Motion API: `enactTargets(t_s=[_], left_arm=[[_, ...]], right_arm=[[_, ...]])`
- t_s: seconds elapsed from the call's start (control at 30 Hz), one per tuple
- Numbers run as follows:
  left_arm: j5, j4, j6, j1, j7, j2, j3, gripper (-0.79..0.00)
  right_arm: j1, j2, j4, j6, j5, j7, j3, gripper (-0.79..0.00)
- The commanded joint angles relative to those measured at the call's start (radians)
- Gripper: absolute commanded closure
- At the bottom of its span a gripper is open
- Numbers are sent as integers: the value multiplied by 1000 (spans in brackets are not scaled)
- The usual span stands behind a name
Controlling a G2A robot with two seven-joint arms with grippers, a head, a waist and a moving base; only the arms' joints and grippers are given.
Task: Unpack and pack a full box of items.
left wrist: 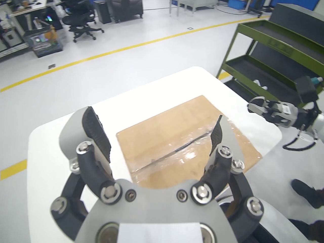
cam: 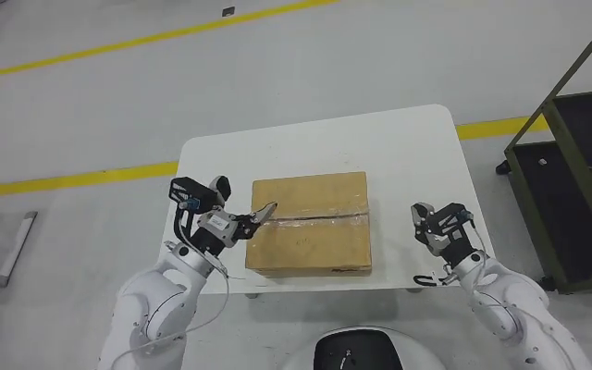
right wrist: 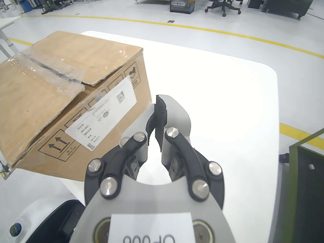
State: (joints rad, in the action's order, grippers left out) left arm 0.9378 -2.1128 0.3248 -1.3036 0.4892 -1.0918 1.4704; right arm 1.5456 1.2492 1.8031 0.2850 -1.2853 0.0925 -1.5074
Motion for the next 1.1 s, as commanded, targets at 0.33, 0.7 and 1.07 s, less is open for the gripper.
enactTargets(t_s=[0.33,0.7,1.07], left_arm=[[8,0,28,12,-12,-1,-24,-785],[4,43,11,86,-69,-15,-140,-785],[260,212,78,276,-18,-46,-421,-785]], right_arm=[[39,-6,43,-2,18,0,-26,0],[46,-10,73,2,3,5,-30,0],[76,-15,93,5,-20,-5,-42,0]])
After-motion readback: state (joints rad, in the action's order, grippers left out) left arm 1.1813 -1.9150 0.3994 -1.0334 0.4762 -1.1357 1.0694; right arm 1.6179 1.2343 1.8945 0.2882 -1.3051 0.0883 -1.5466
